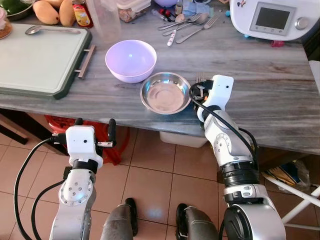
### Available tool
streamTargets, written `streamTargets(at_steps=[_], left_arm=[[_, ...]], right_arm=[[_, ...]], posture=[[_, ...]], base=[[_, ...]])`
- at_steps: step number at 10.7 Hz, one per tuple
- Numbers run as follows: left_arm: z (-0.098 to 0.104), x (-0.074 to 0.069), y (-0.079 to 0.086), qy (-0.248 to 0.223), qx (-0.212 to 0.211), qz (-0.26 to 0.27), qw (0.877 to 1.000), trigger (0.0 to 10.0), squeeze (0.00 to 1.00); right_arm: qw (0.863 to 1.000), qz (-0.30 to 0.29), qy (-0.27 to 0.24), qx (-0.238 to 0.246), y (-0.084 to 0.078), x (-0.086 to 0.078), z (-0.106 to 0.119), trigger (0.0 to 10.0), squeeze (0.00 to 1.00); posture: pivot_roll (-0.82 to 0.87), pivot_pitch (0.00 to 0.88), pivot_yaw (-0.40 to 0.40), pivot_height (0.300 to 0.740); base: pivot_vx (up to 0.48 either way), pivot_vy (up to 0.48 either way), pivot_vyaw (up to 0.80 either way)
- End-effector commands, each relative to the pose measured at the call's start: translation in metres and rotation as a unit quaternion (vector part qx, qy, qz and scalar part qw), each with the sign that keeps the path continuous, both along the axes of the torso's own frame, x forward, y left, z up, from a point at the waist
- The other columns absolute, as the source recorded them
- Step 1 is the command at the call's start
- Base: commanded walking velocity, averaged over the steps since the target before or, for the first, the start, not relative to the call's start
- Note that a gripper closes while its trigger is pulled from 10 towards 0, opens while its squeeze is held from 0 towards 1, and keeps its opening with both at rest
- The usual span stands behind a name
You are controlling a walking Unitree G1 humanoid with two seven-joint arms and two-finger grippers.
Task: Setting the table
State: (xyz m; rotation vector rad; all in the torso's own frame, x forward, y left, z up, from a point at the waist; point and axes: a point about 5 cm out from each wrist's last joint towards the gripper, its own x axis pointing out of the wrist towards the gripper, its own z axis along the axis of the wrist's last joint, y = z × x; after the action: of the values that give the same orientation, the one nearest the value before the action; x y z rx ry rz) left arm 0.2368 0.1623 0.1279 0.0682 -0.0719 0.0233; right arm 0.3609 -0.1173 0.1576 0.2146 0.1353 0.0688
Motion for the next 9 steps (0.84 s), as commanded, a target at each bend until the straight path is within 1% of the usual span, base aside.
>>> streamTargets(at_steps=[1,4,5,6,7,8,9], left_arm=[[-0.003,-0.002,0.001,0.006,0.002,-0.001,1.000,10.0,0.00],[-0.002,-0.001,-0.001,0.004,-0.001,-0.003,1.000,10.0,0.00],[-0.001,-0.001,-0.001,0.003,-0.002,-0.003,1.000,10.0,0.00],[-0.001,0.000,-0.002,0.000,-0.004,-0.004,1.000,10.0,0.00],[0.000,0.000,-0.003,-0.002,-0.006,-0.006,1.000,10.0,0.00],[0.000,0.000,-0.003,-0.003,-0.008,-0.007,1.000,10.0,0.00],[-0.001,0.000,-0.003,-0.002,-0.010,-0.007,1.000,10.0,0.00]], right_arm=[[0.997,-0.023,0.070,-0.004,-0.013,-0.008,-0.033,10.0,1.00],[0.997,-0.041,0.058,-0.012,-0.021,-0.011,-0.030,10.0,1.00],[0.998,-0.048,0.042,-0.010,-0.024,-0.012,-0.027,10.0,1.00],[0.998,-0.061,0.014,-0.014,-0.029,-0.015,-0.021,10.0,1.00],[0.997,-0.075,-0.001,-0.010,-0.034,-0.016,-0.020,10.0,1.00],[0.996,-0.084,-0.016,-0.003,-0.036,-0.018,-0.017,10.0,1.00],[0.995,-0.084,-0.044,-0.008,-0.036,-0.019,-0.010,10.0,1.00]], posture=[[0.02,0.266,0.005,0.740],[0.02,0.264,0.003,0.740],[0.02,0.264,0.002,0.740],[0.01,0.262,0.003,0.740],[0.01,0.259,0.002,0.740],[0.01,0.255,0.002,0.740],[0.01,0.255,0.002,0.740]], base=[[0.000,0.000,0.00],[0.000,0.000,0.00],[0.000,0.000,0.00],[0.000,0.000,0.00],[0.000,0.000,0.00],[0.000,0.000,0.00],[0.000,0.000,0.00]])
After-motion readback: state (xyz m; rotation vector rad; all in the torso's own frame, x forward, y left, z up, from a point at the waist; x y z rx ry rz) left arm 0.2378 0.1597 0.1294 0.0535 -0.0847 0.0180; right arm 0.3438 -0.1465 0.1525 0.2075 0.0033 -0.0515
